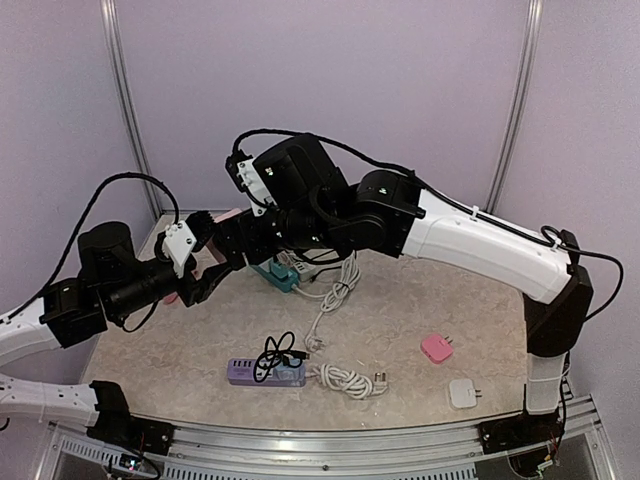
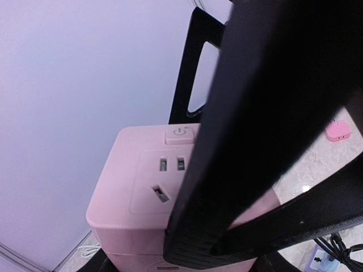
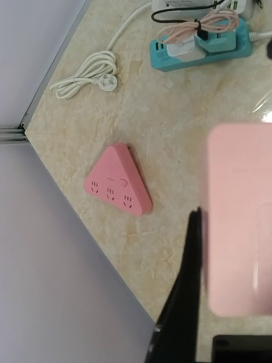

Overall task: Insert the plug
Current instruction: Adjust the plug.

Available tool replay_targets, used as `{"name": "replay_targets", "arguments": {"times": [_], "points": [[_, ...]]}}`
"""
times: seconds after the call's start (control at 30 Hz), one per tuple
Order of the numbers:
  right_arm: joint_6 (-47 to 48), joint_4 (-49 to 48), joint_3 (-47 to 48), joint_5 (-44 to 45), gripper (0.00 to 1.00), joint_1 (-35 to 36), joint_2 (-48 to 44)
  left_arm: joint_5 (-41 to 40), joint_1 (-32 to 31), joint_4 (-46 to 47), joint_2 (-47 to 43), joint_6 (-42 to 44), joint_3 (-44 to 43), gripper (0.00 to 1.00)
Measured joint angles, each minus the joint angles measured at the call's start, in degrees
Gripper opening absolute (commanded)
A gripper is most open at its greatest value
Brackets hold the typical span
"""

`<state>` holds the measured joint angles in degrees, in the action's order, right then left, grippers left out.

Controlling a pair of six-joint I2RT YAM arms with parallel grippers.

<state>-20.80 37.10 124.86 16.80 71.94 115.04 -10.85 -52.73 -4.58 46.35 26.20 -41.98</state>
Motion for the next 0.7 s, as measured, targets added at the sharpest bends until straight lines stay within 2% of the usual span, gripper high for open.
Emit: {"name": "replay_targets", "arguments": {"times": [0.27,0.33,0.5,0.63,0.7], "points": [[2.91,-1.44,-1.11,-5.70,0.97,-0.83,0.61,1.81,-0.39,0.02,-0.50,1.44,0.33,0.00],[3.58,-1.92,-1.44,-7.50,0.94,-0.81,1.81,2.99,-0.90,-1.03,-0.28,2.40,0.44,0.00],[4.31,-3.76,-3.04,-9.14,0.71,-1.05,2.08,3.67,-0.98,-1.66,-0.02,3.02,0.90,0.00],[2.45,-5.57,-4.87,-6.78,0.45,-0.85,2.05,2.84,-0.94,-2.36,0.33,3.65,0.96,0.00],[2.12,-5.79,-5.20,-6.34,0.37,-0.85,2.05,2.75,-0.94,-2.34,0.37,3.72,1.11,0.00]]}}
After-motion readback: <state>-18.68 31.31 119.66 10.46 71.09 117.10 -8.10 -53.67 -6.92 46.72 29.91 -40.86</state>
